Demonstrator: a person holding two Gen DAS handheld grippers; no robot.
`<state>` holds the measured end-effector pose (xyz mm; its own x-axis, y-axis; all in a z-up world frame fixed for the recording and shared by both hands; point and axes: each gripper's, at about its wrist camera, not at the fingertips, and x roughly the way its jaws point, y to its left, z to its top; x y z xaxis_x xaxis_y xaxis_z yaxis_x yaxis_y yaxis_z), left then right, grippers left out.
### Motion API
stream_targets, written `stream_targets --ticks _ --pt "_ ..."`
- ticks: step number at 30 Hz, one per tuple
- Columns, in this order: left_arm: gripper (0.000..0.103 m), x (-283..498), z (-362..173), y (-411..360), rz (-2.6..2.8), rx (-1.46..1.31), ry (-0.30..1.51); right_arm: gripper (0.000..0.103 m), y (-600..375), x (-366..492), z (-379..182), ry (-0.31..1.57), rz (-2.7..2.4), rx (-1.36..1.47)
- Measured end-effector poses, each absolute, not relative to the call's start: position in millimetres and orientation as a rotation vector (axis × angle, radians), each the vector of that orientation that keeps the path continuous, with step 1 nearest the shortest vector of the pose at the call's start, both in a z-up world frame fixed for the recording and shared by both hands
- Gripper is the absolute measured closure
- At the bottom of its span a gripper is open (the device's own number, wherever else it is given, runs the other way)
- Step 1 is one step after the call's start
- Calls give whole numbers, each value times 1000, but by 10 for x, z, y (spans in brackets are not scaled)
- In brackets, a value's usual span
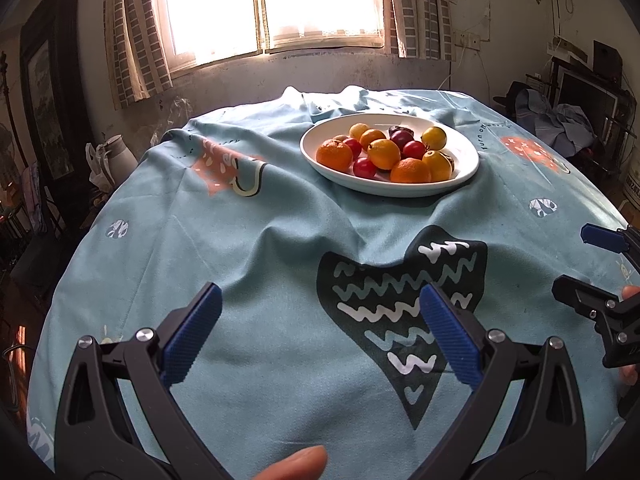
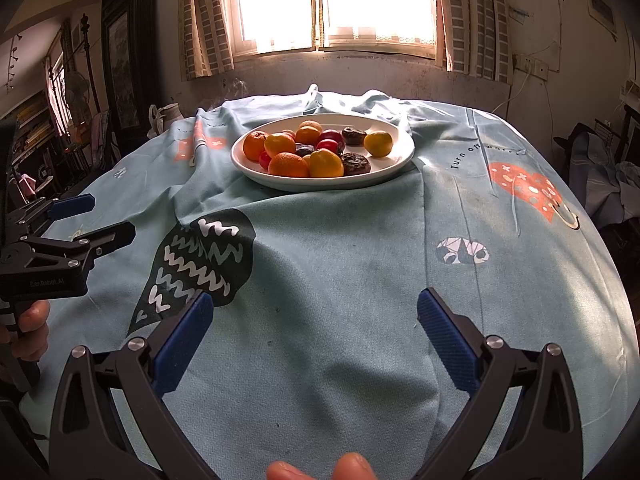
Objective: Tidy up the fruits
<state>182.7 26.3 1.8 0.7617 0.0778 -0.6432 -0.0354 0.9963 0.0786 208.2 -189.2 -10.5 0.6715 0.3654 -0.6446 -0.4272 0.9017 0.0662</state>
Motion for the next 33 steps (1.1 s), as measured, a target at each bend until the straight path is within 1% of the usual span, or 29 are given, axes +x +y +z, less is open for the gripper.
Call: stream_targets --ticks 33 --pt "2 1840 13 239 64 68 706 1 -1896 2075 -99 706 445 -94"
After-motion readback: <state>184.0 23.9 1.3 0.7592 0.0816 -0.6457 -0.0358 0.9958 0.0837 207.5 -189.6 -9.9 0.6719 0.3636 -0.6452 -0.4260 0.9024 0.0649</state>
